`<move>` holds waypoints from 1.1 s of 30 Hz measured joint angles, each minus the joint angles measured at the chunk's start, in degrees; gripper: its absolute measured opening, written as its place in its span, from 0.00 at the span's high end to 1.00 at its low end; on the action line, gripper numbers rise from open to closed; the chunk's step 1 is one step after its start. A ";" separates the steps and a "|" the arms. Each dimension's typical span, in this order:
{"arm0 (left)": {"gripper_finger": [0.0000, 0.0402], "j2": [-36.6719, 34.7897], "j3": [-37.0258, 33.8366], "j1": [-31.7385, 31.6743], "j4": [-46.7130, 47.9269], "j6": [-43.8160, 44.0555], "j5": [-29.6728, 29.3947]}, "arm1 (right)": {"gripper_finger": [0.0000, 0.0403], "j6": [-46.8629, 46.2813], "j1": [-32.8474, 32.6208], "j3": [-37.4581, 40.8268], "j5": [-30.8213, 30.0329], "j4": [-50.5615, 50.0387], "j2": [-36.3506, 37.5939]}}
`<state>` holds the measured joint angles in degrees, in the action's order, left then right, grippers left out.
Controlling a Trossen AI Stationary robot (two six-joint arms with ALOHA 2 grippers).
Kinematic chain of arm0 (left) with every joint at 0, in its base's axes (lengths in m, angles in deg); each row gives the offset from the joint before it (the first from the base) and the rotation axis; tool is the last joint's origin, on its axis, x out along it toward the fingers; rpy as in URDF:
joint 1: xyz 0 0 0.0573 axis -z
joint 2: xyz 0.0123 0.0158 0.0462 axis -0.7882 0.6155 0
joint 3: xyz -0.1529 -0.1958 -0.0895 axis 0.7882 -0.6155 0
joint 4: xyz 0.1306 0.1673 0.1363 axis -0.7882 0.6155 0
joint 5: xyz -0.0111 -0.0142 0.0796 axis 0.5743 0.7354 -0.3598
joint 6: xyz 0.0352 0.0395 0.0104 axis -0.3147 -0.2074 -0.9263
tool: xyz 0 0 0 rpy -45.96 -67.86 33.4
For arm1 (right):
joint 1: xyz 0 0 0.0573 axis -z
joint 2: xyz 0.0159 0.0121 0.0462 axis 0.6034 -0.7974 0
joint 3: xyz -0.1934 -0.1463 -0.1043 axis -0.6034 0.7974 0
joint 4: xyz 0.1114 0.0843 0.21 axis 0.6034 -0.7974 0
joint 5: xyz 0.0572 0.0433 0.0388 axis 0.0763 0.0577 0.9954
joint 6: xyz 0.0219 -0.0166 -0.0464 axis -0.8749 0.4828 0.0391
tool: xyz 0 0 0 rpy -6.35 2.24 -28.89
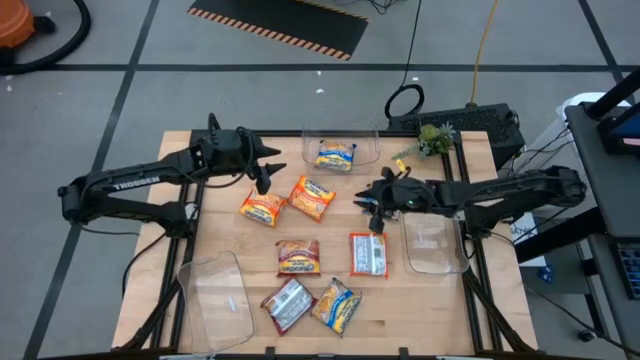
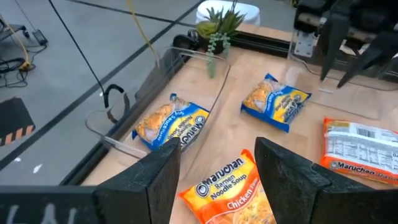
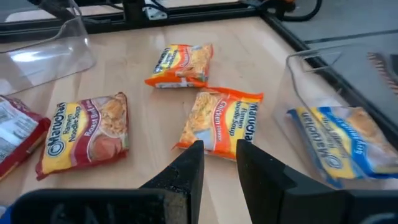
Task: Sort Maruchan noodles
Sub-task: Put the middle orange noodle pack into the right transparent bin
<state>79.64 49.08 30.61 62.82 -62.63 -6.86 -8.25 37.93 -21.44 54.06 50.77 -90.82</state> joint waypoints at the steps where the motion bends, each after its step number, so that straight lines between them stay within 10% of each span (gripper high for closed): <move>1: 0.47 0.00 0.00 0.13 0.01 0.46 0.00 | 0.77 0.03 0.61 -0.48 0.95 -0.12 -1.29; 33: 0.47 0.31 0.09 4.34 10.13 4.35 -3.10 | 0.56 21.37 7.56 -12.07 2.91 2.65 -32.23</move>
<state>79.95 49.17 34.95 72.95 -58.28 -9.96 13.12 45.49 -33.51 56.97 53.43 -123.04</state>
